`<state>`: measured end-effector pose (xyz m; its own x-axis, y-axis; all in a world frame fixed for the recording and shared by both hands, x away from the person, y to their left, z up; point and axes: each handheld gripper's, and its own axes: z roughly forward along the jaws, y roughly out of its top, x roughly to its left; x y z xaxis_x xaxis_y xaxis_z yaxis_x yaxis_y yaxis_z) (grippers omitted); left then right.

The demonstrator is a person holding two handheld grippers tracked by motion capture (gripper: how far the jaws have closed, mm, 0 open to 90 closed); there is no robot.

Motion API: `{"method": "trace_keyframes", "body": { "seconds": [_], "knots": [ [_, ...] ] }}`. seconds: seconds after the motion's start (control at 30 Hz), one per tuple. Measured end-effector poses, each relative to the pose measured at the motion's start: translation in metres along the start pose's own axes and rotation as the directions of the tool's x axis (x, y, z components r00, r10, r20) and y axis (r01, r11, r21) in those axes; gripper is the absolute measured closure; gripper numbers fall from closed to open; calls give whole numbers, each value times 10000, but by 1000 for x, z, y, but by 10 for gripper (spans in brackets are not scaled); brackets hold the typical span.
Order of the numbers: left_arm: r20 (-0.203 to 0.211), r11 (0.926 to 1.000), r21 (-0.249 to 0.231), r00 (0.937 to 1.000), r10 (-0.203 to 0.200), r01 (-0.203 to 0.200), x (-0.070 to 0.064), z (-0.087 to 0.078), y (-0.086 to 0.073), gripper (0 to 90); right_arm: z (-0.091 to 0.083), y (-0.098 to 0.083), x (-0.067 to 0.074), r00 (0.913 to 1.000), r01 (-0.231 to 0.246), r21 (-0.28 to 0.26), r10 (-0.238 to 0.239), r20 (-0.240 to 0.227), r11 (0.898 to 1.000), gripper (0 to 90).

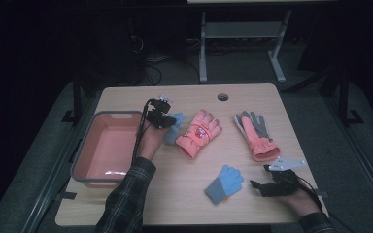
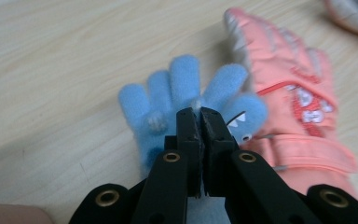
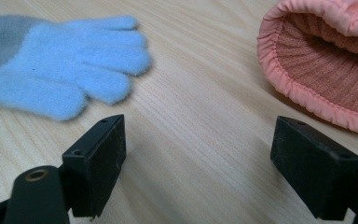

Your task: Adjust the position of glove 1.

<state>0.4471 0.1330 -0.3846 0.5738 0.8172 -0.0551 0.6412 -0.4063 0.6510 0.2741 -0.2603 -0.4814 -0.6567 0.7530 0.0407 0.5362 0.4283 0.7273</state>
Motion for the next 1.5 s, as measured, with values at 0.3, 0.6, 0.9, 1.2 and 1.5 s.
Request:
{"method": "trace_keyframes", "body": {
  "seconds": [0.3, 0.6, 0.9, 1.2, 1.5],
  "knots": [
    [1042, 9984, -278, 9932, 517, -491, -13, -28, 3, 873, 0, 0, 0, 10000, -42, 24, 42, 0, 10000, 178],
    [2094, 9943, -612, 9729, 982, -872, -34, -49, -1, 873, 0, 0, 0, 10000, -14, 25, 14, -1, 10000, 177],
    [2823, 9911, -485, 9501, 1330, -1243, -65, -52, -17, 873, 1, 0, 1, 10000, -41, 28, 41, 29, 10000, 174],
    [3532, 9881, -351, 9230, 1524, -1497, -98, -42, -32, 872, 1, 1, 1, 10000, -40, 24, 40, 27, 10000, 173],
    [3975, 9776, 125, 8981, 1880, -2101, -131, -25, -39, 872, 1, 1, 0, 10000, 3, -1, -3, 37, 10000, 173]
  ]
}}
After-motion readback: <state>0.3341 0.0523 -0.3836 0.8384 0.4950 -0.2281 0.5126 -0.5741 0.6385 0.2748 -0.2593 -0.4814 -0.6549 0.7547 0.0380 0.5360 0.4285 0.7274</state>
